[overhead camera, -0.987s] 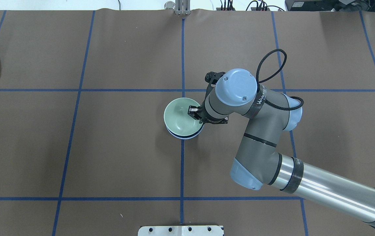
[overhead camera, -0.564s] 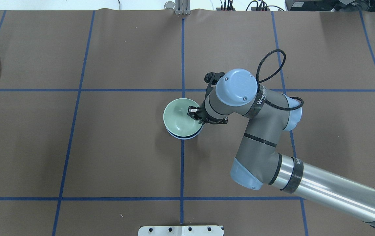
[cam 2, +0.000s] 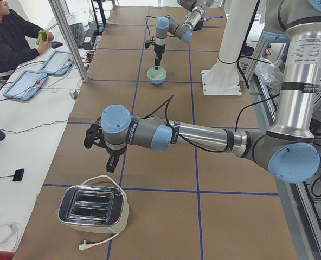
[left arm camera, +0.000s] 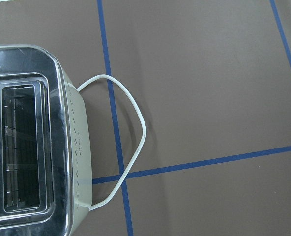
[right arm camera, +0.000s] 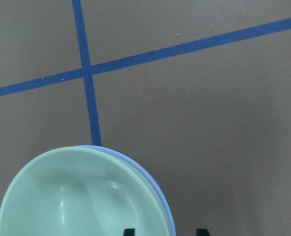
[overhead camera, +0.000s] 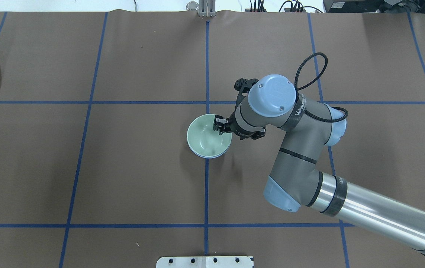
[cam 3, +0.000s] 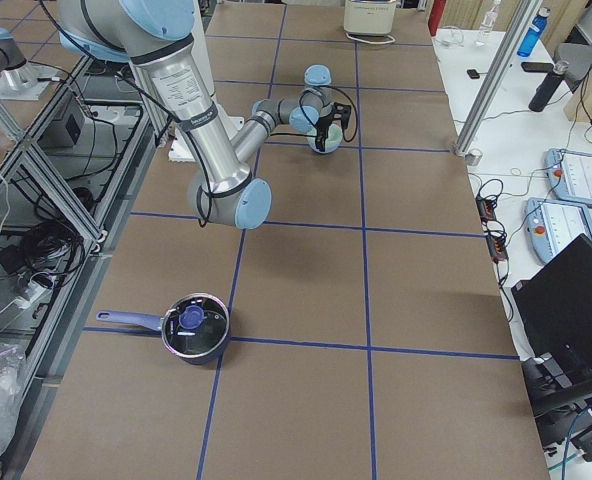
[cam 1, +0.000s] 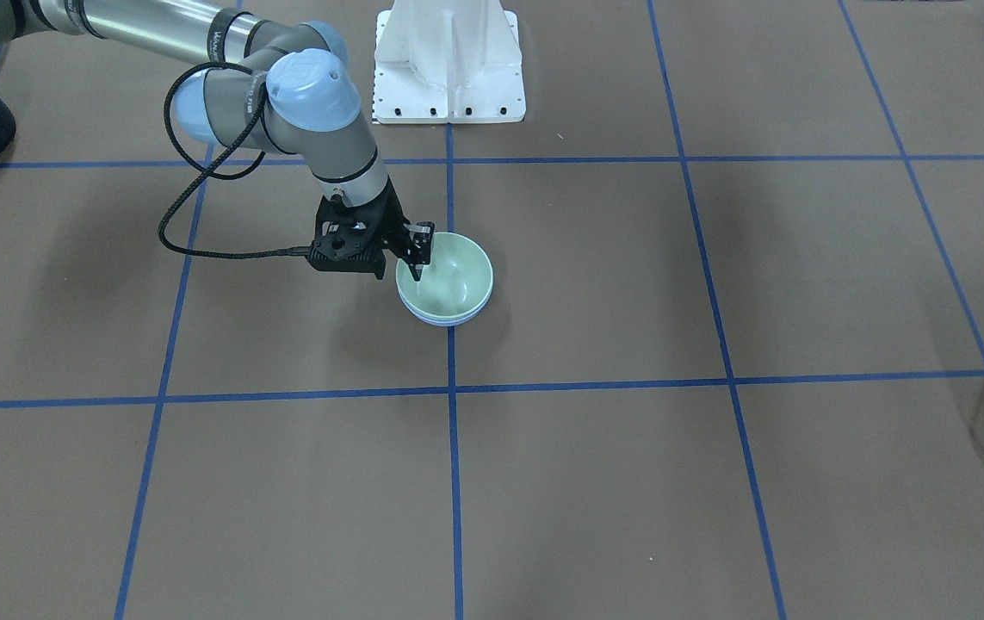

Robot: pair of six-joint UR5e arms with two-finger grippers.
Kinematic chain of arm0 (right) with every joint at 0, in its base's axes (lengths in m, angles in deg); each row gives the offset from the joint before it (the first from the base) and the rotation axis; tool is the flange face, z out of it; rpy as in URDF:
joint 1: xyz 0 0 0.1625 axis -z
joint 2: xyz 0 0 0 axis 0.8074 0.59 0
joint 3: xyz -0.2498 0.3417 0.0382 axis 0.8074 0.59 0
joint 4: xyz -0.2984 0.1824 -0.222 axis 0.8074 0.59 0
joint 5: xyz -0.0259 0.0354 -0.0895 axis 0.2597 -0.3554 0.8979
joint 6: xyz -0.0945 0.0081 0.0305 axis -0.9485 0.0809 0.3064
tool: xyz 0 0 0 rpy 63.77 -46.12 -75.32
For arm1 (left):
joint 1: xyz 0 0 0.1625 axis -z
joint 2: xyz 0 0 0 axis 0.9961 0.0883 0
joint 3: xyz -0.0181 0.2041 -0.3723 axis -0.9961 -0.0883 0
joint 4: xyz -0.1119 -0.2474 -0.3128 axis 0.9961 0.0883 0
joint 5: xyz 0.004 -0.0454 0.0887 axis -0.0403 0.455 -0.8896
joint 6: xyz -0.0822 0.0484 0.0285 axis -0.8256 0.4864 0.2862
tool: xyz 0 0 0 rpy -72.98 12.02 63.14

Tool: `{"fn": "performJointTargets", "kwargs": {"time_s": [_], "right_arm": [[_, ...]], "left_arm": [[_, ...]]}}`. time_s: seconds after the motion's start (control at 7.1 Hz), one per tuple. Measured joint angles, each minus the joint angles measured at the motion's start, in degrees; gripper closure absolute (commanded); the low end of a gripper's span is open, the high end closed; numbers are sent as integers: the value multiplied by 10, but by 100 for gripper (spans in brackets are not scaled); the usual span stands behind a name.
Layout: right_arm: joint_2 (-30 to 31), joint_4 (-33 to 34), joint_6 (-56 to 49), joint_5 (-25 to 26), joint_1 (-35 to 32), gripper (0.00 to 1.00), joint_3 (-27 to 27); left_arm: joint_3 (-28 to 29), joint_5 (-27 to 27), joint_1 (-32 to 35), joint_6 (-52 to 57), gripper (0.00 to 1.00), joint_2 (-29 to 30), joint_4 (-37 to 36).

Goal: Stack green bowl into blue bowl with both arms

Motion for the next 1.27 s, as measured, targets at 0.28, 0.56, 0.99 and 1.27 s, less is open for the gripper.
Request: {"fn": "performJointTargets", "kwargs": {"time_s": [0.28, 0.56, 0.99, 1.27], "right_arm": [[0, 3, -18, -59, -66, 0, -1], [30, 7, -119, -145, -181, 0, 1], [82, 48, -353, -197, -334, 0, 26], [128, 60, -504, -223, -415, 0, 55]], "left_arm": [[-1, 0, 0, 1, 2, 0, 0], [-2, 0, 1, 1, 2, -1, 0], [0, 0, 3, 15, 2, -1, -1], [2, 0, 7, 24, 2, -3, 0]]}}
